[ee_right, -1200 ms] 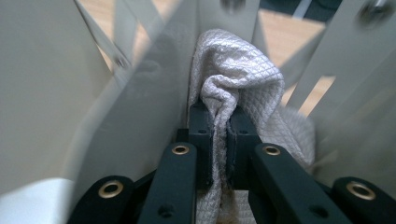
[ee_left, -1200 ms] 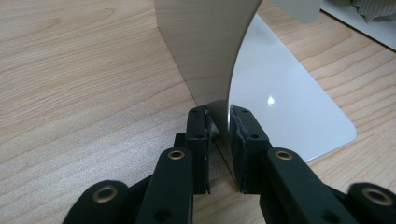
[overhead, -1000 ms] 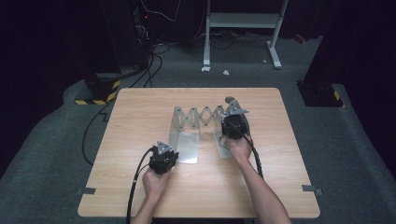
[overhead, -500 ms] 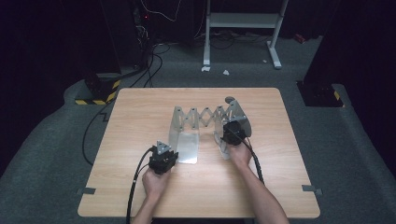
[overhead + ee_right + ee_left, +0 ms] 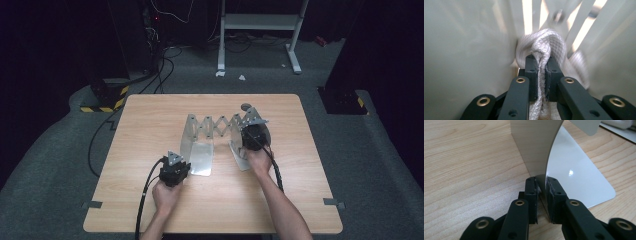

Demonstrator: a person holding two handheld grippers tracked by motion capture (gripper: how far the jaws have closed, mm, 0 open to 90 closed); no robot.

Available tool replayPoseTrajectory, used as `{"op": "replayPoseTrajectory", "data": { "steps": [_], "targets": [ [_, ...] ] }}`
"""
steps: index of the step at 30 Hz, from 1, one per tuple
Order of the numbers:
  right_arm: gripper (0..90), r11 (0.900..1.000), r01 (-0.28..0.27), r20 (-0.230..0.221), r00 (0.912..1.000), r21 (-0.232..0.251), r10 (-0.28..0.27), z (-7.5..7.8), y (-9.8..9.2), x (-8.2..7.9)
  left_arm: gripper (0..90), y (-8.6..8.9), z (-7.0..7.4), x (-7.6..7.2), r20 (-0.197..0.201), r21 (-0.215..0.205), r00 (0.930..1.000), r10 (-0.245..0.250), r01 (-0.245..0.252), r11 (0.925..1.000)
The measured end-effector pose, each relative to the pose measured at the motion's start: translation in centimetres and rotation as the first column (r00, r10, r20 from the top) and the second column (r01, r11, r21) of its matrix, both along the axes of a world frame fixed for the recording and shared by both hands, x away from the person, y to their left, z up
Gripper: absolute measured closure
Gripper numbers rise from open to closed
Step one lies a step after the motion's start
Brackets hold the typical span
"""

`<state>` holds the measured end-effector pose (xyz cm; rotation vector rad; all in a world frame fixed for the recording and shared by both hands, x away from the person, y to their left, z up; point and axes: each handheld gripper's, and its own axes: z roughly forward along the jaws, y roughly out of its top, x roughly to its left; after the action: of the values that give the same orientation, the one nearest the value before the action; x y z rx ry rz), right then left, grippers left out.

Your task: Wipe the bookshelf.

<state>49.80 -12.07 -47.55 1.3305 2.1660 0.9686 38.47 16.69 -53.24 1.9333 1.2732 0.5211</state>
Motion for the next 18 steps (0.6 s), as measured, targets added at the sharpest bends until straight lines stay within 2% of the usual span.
{"op": "replayPoseTrajectory", "data": {
  "steps": [2, 3, 4, 7, 8, 9, 10, 18],
  "targets": [
    [83.6, 1.0, 0.009, 0.04, 0.9992, -0.009, -0.009, 1.5, -0.1, 0.0, 80.1, 0.0, 0.0, 0.0, 0.0, 0.001, 1.0, 0.0, 0.0, 1.0],
    [83.6, 1.0, 0.009, 0.04, 0.9992, -0.009, -0.009, 1.5, -0.1, 0.0, 80.1, 0.0, 0.0, 0.0, 0.0, 0.001, 1.0, 0.0, 0.0, 1.0],
    [83.7, 1.0, 0.014, 0.07, 0.9974, -0.023, -0.012, 2.5, -0.1, 0.0, 80.1, 0.0, 0.0, 0.0, 0.0, 0.0, 1.0, 0.0, 0.0, 1.0],
    [83.7, 0.999, 0.019, 0.08, 0.9967, -0.032, -0.017, 3.2, -0.1, 0.0, 80.2, 0.0, 0.0, 0.0, -0.001, 0.0, 1.0, 0.001, -0.001, 1.0],
    [83.7, 0.999, 0.028, 0.103, 0.9944, -0.03, -0.024, 4.2, -0.3, -0.1, 80.2, 0.0, 0.0, 0.0, 0.0, 0.0, 1.0, 0.001, -0.001, 1.0],
    [83.7, 0.999, 0.028, 0.103, 0.9944, -0.03, -0.024, 4.2, -0.3, -0.1, 80.2, 0.0, 0.0, 0.0, 0.0, 0.0, 1.0, 0.001, -0.001, 1.0],
    [83.8, 0.999, 0.037, 0.123, 0.9918, -0.017, -0.035, 4.8, -0.5, -0.2, 80.2, 0.0, 0.0, 0.0, 0.0, -0.001, 1.0, 0.0, 0.0, 1.0],
    [83.8, 0.998, 0.062, 0.181, 0.9818, -0.025, -0.056, 6.9, -0.9, -0.3, 80.6, 0.0, 0.0, 0.0, -0.001, -0.001, 1.0, 0.001, -0.001, 1.0]
  ]
}}
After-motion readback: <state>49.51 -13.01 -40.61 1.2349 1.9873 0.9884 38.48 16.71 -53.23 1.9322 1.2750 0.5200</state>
